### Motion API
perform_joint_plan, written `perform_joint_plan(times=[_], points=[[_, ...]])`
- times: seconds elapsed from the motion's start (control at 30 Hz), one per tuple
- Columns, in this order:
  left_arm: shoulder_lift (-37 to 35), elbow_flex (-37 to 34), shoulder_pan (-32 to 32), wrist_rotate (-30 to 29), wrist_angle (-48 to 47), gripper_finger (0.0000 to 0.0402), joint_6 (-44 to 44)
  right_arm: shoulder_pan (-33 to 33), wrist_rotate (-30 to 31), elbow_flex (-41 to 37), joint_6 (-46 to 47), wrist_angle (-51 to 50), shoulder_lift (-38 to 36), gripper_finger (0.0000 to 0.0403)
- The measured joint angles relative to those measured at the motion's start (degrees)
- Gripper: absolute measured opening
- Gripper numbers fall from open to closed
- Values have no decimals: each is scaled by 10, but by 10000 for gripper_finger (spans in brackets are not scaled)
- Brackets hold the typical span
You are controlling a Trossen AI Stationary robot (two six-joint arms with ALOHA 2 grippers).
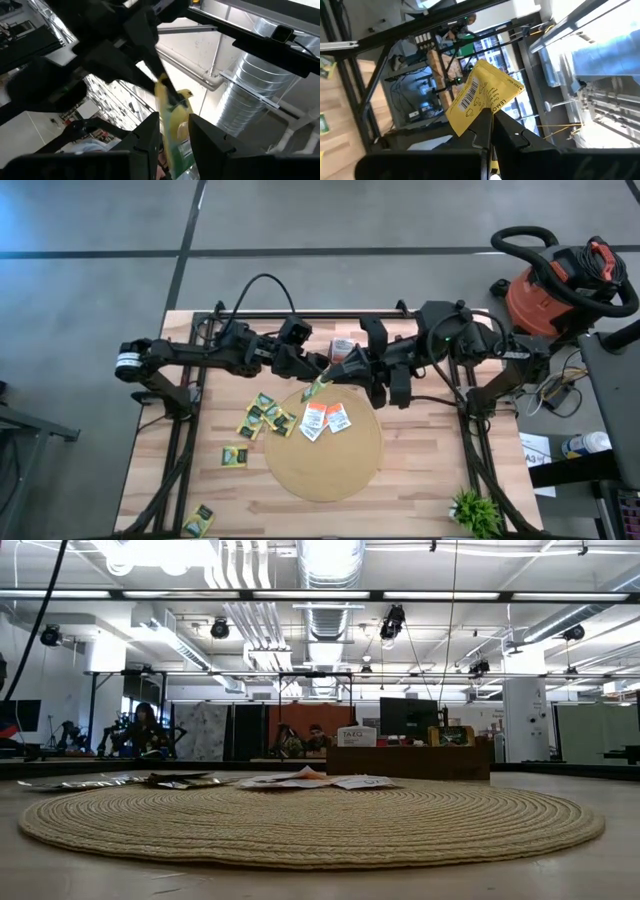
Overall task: Pick & Place Tea
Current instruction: Put the lemon tea bag into the left section of the wooden organizer
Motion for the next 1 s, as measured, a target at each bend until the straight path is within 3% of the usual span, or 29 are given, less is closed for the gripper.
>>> perform_joint_plan(times=[0.6,1.0], points=[[0,2,-15,-19,-15,95,68,-22,-4,0,1,-35,1,8],[0,2,-11,-10,-40,8,122,-21,33,0,8,-59,1,9]])
